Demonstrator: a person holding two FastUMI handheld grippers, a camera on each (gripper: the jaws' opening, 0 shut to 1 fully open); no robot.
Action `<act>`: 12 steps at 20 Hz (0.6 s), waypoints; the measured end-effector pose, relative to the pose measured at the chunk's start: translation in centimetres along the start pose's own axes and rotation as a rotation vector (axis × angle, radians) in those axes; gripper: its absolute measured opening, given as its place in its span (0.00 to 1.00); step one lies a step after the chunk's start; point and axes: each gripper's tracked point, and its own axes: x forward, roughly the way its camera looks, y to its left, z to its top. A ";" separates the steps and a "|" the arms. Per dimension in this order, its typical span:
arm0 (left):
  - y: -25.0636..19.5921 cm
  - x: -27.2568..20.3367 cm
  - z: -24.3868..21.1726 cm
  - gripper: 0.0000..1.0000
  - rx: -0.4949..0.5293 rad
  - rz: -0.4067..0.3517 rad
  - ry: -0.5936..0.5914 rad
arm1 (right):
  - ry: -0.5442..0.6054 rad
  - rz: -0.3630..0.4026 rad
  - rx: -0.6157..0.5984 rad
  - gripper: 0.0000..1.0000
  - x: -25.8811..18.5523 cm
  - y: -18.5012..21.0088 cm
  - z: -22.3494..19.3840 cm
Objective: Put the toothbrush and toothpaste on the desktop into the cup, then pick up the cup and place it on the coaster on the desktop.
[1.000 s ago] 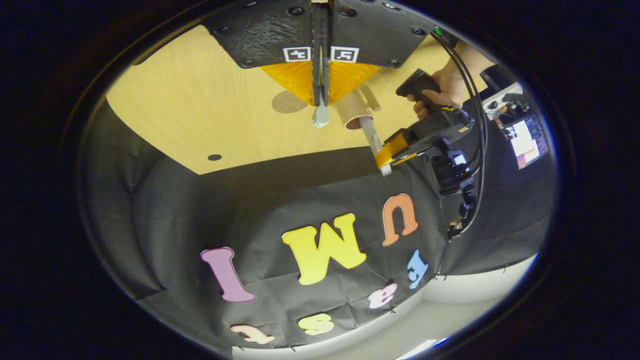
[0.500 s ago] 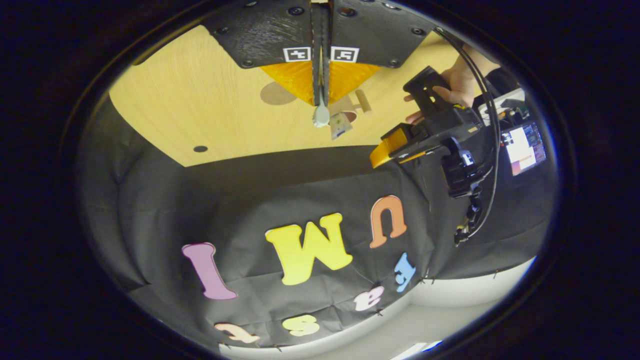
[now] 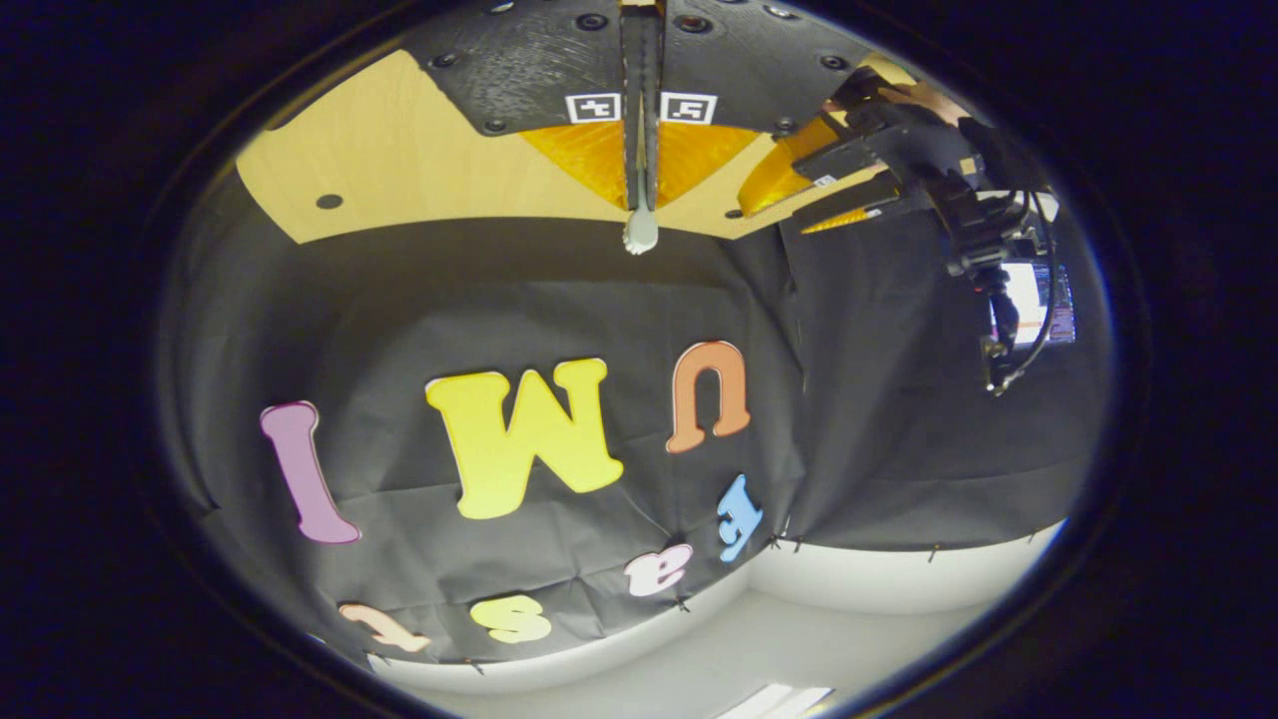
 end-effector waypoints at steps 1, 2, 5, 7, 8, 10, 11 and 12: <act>0.4 -0.1 -0.1 1.00 -0.001 0.005 0.001 | -0.009 0.011 -0.002 0.00 1.0 0.5 0.5; 1.0 -0.2 -0.1 1.00 -0.001 0.012 0.000 | -0.017 0.021 0.002 0.00 2.0 1.0 0.8; 2.6 -0.3 -0.2 1.00 0.001 0.030 -0.003 | -0.048 0.009 0.002 0.00 4.7 1.0 1.3; 3.5 -0.5 -0.1 1.00 0.000 0.041 -0.003 | -0.052 -0.018 -0.008 0.00 6.8 0.3 0.9; 3.7 -0.5 -0.3 1.00 -0.003 0.043 -0.005 | -0.047 -0.023 -0.002 0.02 7.5 0.0 0.4; 4.0 -0.6 -0.5 1.00 -0.002 0.048 -0.002 | -0.020 -0.035 0.014 0.00 9.0 -0.3 -1.0; 4.3 -0.5 -0.5 1.00 -0.004 0.048 -0.001 | -0.019 -0.041 0.012 0.00 9.5 -0.3 -1.2; 4.3 -0.4 -0.8 1.00 -0.007 0.044 0.004 | -0.017 -0.044 0.010 0.00 9.8 -0.3 -1.4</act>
